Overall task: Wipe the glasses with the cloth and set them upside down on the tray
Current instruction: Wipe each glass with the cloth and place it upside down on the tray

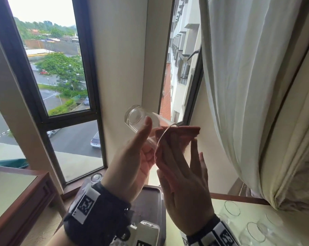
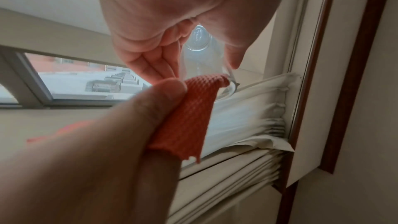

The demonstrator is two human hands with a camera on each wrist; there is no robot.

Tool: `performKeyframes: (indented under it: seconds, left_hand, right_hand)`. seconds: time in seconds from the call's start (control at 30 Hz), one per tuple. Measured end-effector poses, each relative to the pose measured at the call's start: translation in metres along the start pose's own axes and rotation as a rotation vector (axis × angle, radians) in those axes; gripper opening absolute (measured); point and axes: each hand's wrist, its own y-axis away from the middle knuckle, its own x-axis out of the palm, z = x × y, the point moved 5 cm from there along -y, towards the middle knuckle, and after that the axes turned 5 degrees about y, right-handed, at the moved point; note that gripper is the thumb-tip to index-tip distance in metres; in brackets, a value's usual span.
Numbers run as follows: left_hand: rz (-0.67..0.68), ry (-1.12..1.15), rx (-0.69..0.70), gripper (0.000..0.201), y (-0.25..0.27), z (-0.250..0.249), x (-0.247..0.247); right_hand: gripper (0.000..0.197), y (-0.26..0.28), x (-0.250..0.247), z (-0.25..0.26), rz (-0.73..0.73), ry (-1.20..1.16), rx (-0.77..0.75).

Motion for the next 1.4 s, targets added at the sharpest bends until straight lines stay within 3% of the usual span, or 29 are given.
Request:
performKeyframes:
  seconds: [0.07,0.1,0.17,0.2,0.3,0.4,0.53,0.6,0.67,0.87,1.07,1.2,1.3,1.4]
  left_hand:
    - [-0.031,-0.061,0.051,0.089,0.001,0.0,-0.003]
    - [-0.028,-0.101,0.06,0.08,0.002,0.001,-0.004]
    - [-0.008,-0.176,0.05,0.041,0.004,0.003,-0.005]
    - [0.006,-0.213,0.048,0.036,0.006,0.002,-0.003]
    - [0.009,-0.285,0.035,0.04,0.008,0.002,-0.007]
    - [-0.013,-0.253,-0.079,0.046,0.007,0.008,-0.016]
    - [-0.065,-0.068,-0.195,0.066,0.006,0.015,-0.028]
    - [-0.095,0.009,-0.203,0.066,0.006,0.015,-0.03]
    - [-0.11,0.019,-0.206,0.062,0.007,0.014,-0.03]
    - [-0.078,-0.164,-0.194,0.057,0.009,0.021,-0.028]
    - [-0.023,-0.221,-0.151,0.066,0.015,0.036,-0.028]
    - [0.013,-0.198,-0.125,0.055,0.02,0.042,-0.021]
    - [0.029,-0.195,-0.112,0.044,0.021,0.038,-0.015]
    - [0.068,-0.186,-0.095,0.053,0.023,0.031,-0.004]
  right_hand:
    - [0.047,-0.004,-0.003,0.0,0.036,-0.026,0.043]
    - [0.047,-0.005,-0.004,0.001,0.048,-0.046,0.054]
    - [0.047,-0.009,-0.006,0.007,0.096,-0.09,0.061]
    - [0.048,-0.01,-0.006,0.01,0.131,-0.116,0.068]
    - [0.05,-0.01,-0.005,0.015,0.2,-0.198,0.098]
    - [0.054,-0.01,-0.004,0.019,0.218,-0.23,0.067]
    - [0.047,-0.003,-0.004,0.015,0.071,-0.272,0.038]
    - [0.047,0.003,-0.005,0.011,-0.012,-0.247,0.018]
    - [0.053,0.007,-0.004,0.01,-0.02,-0.21,-0.007]
    - [0.06,0.008,0.004,0.015,0.145,-0.09,0.015]
    - [0.046,0.008,-0.004,0.008,0.056,-0.071,0.06]
    - [0.044,0.007,0.0,0.005,0.043,-0.007,0.15]
    - [0.035,0.008,-0.006,0.004,-0.05,-0.06,0.134]
    - [0.026,0.009,-0.013,0.0,-0.133,-0.146,0.105]
